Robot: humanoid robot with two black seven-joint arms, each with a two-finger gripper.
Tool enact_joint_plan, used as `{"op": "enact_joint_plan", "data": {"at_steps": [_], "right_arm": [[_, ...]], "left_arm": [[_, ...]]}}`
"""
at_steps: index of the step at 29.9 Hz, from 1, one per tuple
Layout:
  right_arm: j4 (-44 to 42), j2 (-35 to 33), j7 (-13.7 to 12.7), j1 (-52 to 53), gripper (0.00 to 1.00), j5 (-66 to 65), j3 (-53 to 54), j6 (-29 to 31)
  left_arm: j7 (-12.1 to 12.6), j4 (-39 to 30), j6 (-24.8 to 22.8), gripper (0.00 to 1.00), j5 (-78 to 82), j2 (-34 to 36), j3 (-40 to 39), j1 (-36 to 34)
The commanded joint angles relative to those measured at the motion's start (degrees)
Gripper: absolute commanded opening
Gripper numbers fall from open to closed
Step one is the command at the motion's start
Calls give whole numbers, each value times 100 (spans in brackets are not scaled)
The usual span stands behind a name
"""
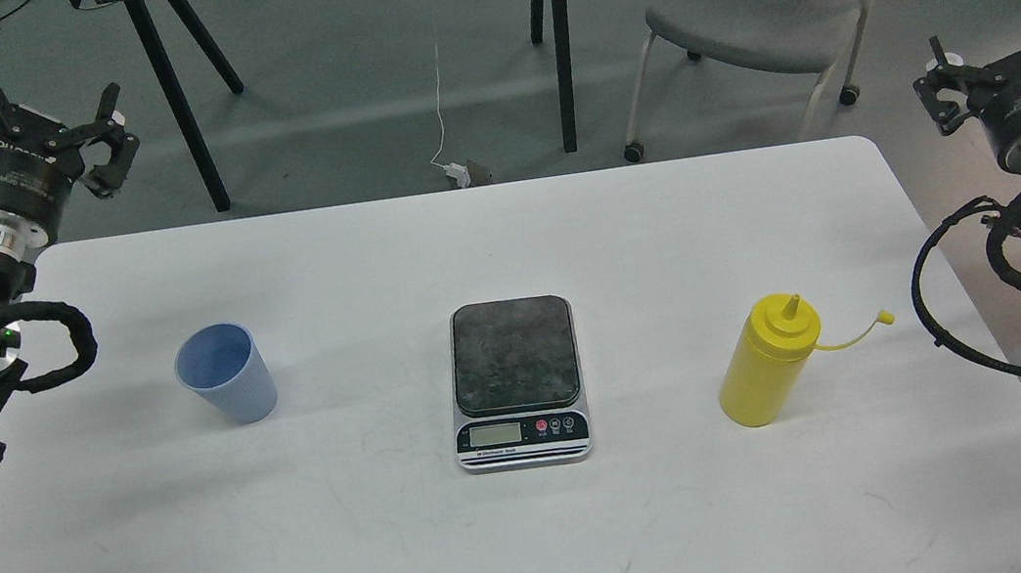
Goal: Pour seasoning into cup on scale with both arms
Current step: 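Reach the left gripper toward the blue cup and grasp it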
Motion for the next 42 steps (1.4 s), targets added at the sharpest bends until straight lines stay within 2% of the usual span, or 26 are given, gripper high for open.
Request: {"op": "enact_joint_plan", "data": {"at_steps": [1, 6, 10, 12, 16, 18, 21, 23, 25, 28, 31, 38, 42], "right_arm": [[89, 4, -8, -19, 100, -2, -1, 0], [212, -66, -34, -19, 100, -2, 8, 0], [397, -119, -34, -150, 100, -2, 34, 0], [388, -137, -8, -168, 100, -2, 43, 0], [388, -146, -26, -265, 100, -2, 52, 0], [388, -163, -43, -291, 100, -2, 52, 0], [388, -207, -87, -300, 100, -2, 52, 0], [388, -216, -87, -300, 100, 7, 78, 0], [380, -225, -87, -300, 100, 7, 96, 0], [388, -225, -78, -300, 100, 7, 70, 0], [388, -225, -78, -291, 100, 7, 43, 0], [388, -260, -70, -283, 100, 7, 69, 0], [388, -339, -70, -291, 100, 7, 78, 0]], "left_arm": [[-9, -18, 163, 99, 35, 7, 38, -25], [17, -403, 278, 99, 53, 129, 74, -8], [158, -966, 68, 99, 385, 735, 537, -25], [149, -1116, -38, 99, 1034, 955, 855, -113], [105, -1266, -38, 99, 2949, 1254, 891, -174], [9, -1283, -30, 99, 4144, 1412, 856, -183], [-464, -1371, -21, 98, 5770, 1658, 874, -236], [-667, -1371, 5, 97, 6693, 1685, 891, -254], [-694, -1371, 241, 96, 7817, 1685, 909, -254], [-703, -1345, 943, 96, 9443, 1685, 1040, -140], [-712, -1205, 1480, 92, 10694, 1624, 1548, -113], [-668, -353, 2457, 83, 10987, 1220, 3113, -157], [-668, 122, 2695, 79, 10961, 886, 3615, -139]]}}
